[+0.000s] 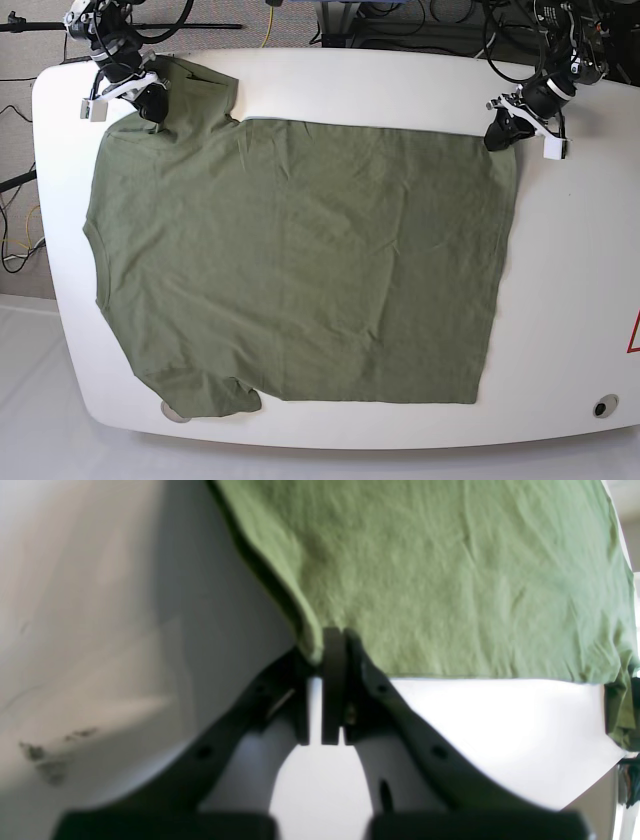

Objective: Fold the T-shirt properly
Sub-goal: 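Hold both grasped edges and lift them slightly off the table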

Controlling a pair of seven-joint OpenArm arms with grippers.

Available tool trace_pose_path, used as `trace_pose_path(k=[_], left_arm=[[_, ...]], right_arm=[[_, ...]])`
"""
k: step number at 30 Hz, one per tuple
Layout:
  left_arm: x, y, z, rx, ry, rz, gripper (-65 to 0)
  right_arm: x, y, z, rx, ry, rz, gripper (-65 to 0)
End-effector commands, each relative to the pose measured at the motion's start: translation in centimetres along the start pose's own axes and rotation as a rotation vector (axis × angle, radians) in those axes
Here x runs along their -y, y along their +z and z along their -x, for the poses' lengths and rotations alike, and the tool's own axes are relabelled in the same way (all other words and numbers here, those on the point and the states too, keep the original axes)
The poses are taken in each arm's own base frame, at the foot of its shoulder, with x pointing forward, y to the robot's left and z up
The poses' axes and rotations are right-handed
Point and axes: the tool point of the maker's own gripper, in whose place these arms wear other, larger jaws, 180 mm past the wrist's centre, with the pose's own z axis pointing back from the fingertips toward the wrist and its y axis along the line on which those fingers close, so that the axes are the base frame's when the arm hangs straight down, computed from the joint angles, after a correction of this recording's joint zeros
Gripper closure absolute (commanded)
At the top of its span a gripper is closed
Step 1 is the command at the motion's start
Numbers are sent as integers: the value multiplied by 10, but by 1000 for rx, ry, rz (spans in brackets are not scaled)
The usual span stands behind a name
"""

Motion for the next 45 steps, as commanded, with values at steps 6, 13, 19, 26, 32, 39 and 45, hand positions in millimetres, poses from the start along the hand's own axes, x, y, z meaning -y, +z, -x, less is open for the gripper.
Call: trace_pose_path(k=[6,13,19,26,32,39,45], left_arm=[[-3,2,-3,-4,-11,-10,0],[-6,5,1,-10,-6,-21,0],[-7,5,2,-10,-2,-25,0],[-8,3,-3,11,4,-21,-34],[-2,6,-12,28,-18,-7,-1],[4,9,-24,54,-49,0,0],[9,9,-28,60,-63,3,0]], right_arm=[[6,3,14,-73,11,29,0],[8,4,14,-66,6,33,0],[8,4,13,-62,6,33,0],[7,5,11,-60,17,35,0],[4,8,1,-47,59,39,0],[0,12,-7,-30,88,42,0],[2,13,-3,-59,100,53,0]])
